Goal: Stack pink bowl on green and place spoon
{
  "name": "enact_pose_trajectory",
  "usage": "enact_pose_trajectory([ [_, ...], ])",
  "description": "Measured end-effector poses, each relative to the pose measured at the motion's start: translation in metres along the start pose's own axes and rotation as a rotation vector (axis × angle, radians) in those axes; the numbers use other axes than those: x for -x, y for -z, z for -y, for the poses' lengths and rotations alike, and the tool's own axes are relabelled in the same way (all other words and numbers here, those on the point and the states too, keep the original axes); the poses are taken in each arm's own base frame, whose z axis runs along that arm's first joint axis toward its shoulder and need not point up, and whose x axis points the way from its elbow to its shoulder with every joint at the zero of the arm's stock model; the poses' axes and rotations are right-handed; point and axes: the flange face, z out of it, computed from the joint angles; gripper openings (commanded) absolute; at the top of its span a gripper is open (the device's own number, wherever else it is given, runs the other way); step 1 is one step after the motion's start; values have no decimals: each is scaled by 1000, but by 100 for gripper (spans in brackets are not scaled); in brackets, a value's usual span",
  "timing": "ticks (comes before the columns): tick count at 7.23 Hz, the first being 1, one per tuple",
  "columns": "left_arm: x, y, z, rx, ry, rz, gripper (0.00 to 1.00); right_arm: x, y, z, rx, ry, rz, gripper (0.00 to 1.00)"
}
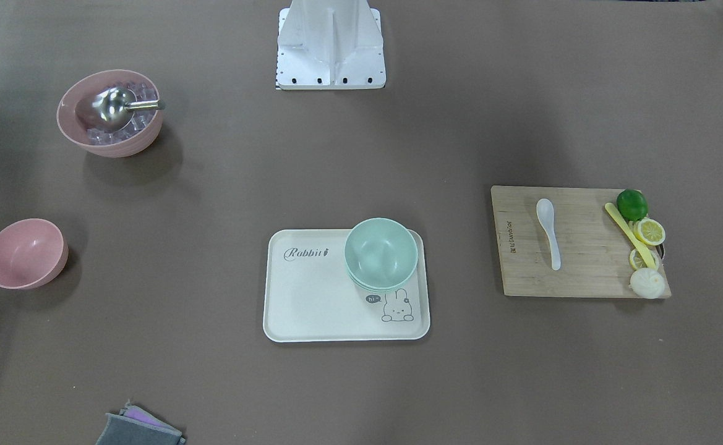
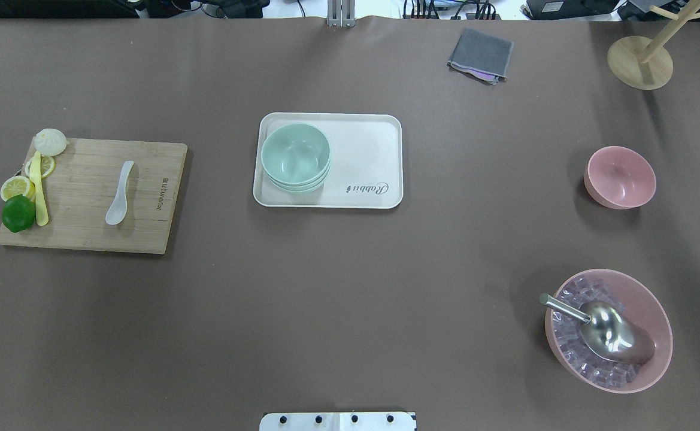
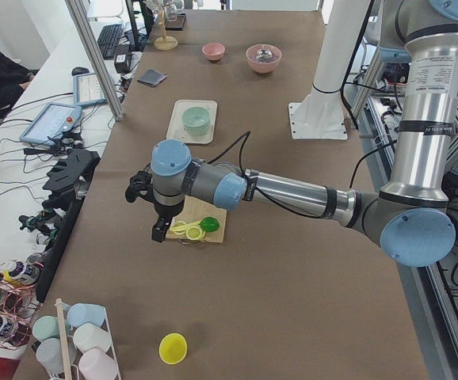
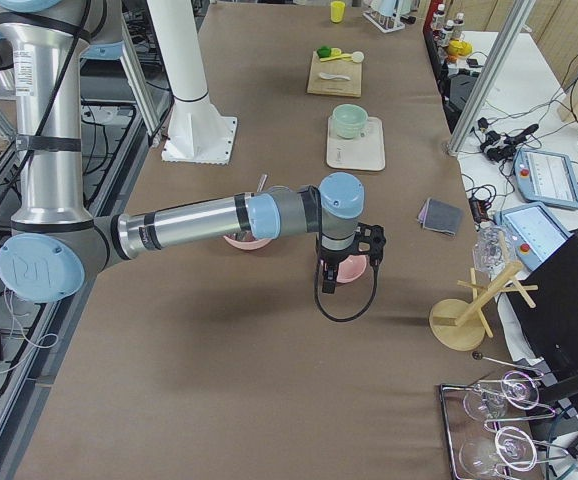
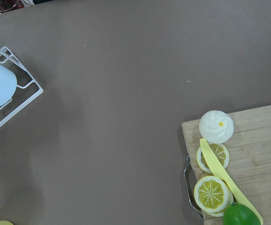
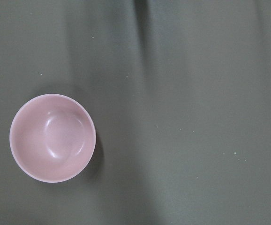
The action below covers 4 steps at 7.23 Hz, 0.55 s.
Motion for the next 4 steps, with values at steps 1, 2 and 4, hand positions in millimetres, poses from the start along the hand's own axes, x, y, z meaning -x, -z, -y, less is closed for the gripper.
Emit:
enact_pose_trajectory([
  [1, -6, -7, 1, 12, -10, -5, 98, 9, -4, 2, -19, 47, 9, 100],
  [2, -10, -13, 2, 23, -17, -9, 98, 19, -15, 7, -37, 93, 13, 100],
  [4, -16, -19, 3, 22, 10, -14, 98, 18, -56, 30, -66, 159, 20, 99],
])
